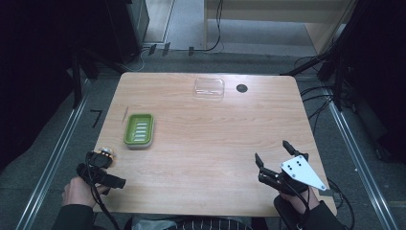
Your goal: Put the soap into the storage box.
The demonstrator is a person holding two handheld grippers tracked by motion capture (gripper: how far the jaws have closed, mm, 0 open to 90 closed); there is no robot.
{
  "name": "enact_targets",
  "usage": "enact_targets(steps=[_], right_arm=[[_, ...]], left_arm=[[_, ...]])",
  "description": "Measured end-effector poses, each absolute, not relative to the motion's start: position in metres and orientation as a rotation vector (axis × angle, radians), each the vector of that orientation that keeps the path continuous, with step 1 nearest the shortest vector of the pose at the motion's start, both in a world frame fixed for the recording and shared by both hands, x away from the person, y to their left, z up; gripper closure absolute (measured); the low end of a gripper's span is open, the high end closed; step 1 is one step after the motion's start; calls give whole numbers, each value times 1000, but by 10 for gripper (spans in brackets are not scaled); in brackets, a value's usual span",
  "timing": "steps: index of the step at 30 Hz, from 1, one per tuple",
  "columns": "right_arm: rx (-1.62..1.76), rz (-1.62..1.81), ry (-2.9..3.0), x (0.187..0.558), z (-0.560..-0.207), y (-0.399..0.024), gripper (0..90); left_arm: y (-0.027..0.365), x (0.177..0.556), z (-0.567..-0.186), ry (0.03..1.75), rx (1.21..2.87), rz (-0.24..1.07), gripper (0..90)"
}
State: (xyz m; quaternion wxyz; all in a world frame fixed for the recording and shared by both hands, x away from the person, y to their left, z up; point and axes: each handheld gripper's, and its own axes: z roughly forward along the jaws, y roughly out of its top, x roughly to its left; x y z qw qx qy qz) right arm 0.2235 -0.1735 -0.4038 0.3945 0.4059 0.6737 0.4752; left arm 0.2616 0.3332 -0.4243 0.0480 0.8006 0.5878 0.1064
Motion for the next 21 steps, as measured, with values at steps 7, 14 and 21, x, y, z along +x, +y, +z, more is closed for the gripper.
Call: enact_targets(steps=[7, 14, 21], right_arm=[[1031, 1200, 1710, 224, -404, -173, 133], [1027, 1196, 1715, 223, -404, -172, 133], [1027, 1199, 1714, 223, -404, -173, 133]], left_arm=[[338, 268, -423, 1807, 2414, 343, 7], [344, 275, -422, 1824, 2384, 337, 7], [347, 284, -423, 1827, 2368, 323, 5]])
